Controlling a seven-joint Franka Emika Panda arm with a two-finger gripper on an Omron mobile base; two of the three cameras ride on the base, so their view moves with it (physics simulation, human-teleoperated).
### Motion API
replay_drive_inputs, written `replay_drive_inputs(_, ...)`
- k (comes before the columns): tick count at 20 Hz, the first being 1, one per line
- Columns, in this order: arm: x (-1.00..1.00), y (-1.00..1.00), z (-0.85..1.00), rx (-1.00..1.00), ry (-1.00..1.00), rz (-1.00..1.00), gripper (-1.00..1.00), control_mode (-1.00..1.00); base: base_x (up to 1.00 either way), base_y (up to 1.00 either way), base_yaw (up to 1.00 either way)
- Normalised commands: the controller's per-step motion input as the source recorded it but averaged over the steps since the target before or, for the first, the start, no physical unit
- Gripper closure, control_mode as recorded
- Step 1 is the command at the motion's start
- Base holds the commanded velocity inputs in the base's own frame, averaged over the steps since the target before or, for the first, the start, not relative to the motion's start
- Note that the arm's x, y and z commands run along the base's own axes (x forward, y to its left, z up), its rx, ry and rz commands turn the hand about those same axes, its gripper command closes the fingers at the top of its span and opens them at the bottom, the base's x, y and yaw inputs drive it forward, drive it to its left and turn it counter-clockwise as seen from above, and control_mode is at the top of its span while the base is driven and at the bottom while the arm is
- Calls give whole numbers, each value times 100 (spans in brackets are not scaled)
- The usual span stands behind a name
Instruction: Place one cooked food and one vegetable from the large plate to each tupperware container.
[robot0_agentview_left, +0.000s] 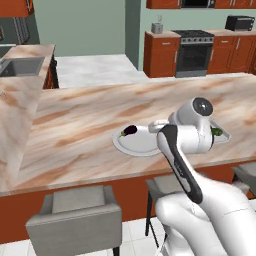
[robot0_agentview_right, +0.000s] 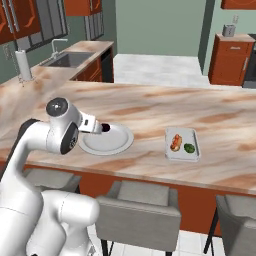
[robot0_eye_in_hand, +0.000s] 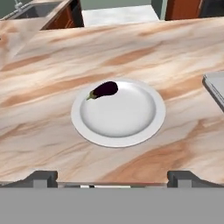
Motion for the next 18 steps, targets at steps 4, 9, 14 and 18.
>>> replay_drive_inputs(4, 80, 67, 0, -2, 26, -5, -100, -100, 0, 0, 0)
replay_drive_inputs(9, 61, 15, 0, 5, 11, -24, -100, -100, 0, 0, 0)
replay_drive_inputs(14, 42, 0, -24, 17, 14, -39, -100, -100, 0, 0, 0)
replay_drive_inputs(18, 21, -2, -37, 32, 11, -39, -100, -100, 0, 0, 0)
